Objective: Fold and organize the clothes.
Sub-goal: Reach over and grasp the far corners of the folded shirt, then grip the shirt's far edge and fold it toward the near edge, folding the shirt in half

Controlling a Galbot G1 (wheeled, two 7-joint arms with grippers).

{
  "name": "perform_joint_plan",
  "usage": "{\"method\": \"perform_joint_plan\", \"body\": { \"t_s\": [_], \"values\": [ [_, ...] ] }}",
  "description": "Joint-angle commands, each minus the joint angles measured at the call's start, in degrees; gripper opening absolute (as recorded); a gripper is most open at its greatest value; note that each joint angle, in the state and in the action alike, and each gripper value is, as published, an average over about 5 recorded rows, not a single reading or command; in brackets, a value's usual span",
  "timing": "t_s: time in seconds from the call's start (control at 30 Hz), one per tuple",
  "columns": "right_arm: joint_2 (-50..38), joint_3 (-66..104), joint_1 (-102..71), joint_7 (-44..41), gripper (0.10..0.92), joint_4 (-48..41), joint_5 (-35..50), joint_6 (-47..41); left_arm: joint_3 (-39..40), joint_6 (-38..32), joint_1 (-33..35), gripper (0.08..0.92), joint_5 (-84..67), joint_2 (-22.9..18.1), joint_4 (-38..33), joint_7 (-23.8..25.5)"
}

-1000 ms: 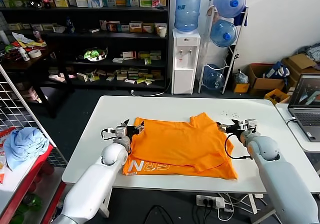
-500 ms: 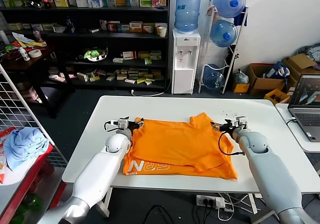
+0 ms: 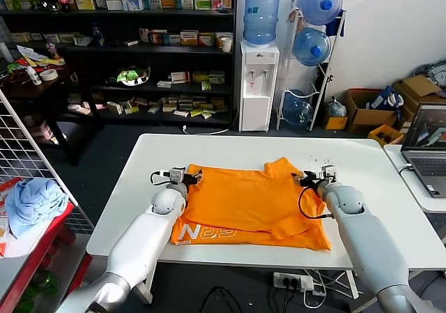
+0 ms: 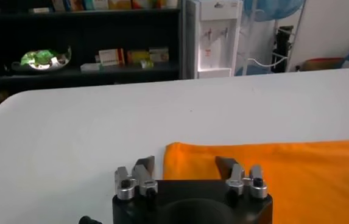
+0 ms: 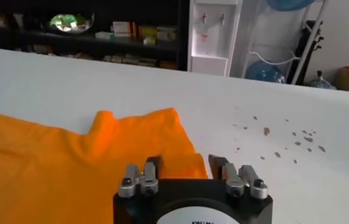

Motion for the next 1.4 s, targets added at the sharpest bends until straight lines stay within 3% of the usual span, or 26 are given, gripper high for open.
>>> {"method": "perform_joint_plan", "body": {
  "t_s": [0.03, 0.37, 0.63, 0.8, 0.97, 1.4],
  "values": [
    [0.61, 0.03, 0.34, 0.24, 0.446, -1.32, -0.32, 0.3, 0.16, 0.19, 0.04, 0.594, 1.04, 0.16, 0.6, 0.26],
    [1.29, 0.52, 0.12, 1.67, 0.16, -1.35, 0.28, 1.17, 0.51, 0.3, 2.25, 0.317, 1.01, 1.51, -2.45, 0.19],
    [1.13, 0.64, -0.62, 2.52, 0.124, 0.21, 0.47, 1.8, 0.79, -0.22, 3.56, 0.109, 0.98, 2.47, -4.42, 0.02],
    [-0.2, 0.2, -2.86, 3.65, 0.124, 5.33, 1.05, 1.49, 1.09, -0.57, 4.75, 0.096, 0.94, 3.36, -6.81, -0.66],
    [-3.33, 0.05, -9.12, 5.64, 0.124, 17.0, 1.92, -0.01, 1.53, -0.6, 7.61, 0.096, 0.99, 6.21, -12.32, -1.99],
    [-10.82, 5.76, -30.33, 9.59, 0.124, 39.95, 2.32, -1.5, -0.06, -0.26, 20.83, 0.096, 0.4, 16.89, -35.27, -5.41]
  ]
}}
